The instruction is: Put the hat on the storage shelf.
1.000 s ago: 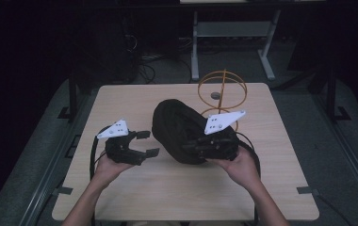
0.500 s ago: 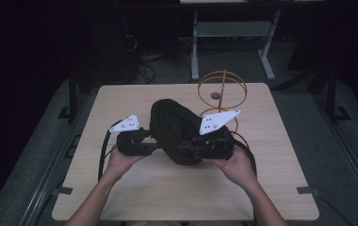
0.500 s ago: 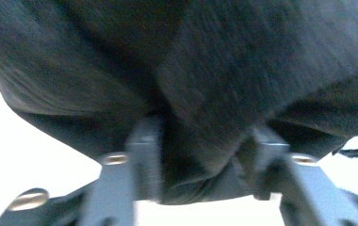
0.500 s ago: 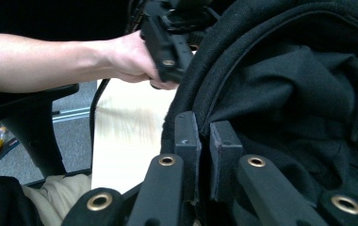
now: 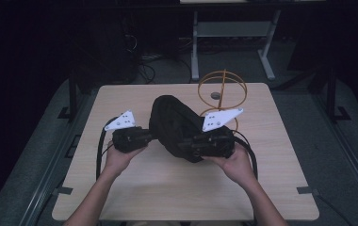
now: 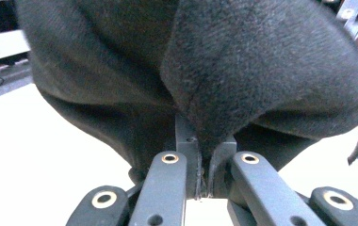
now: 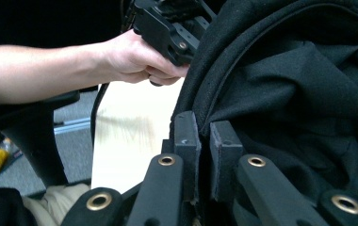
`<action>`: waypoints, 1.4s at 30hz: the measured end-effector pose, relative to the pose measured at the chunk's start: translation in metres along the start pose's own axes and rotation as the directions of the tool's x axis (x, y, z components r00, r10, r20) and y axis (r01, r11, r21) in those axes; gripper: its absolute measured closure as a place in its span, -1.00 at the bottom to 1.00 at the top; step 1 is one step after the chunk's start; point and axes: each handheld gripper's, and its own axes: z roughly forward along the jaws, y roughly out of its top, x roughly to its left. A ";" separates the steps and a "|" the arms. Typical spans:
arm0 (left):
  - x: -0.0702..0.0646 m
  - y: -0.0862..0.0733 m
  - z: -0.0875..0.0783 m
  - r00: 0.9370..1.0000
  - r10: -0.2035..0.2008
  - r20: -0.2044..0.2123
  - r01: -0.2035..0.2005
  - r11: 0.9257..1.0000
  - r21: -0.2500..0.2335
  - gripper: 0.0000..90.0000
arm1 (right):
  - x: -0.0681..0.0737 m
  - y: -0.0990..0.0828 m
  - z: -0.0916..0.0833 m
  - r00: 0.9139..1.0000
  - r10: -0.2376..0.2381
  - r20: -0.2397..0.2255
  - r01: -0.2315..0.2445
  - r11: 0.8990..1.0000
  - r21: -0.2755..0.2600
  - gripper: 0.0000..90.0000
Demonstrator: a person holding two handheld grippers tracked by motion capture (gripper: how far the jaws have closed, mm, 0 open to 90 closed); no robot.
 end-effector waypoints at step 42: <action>0.016 0.074 -0.024 0.998 0.019 -0.060 -0.014 0.997 0.074 0.93 | -0.022 -0.091 -0.069 0.949 0.192 0.249 -0.171 0.980 -0.100 -0.28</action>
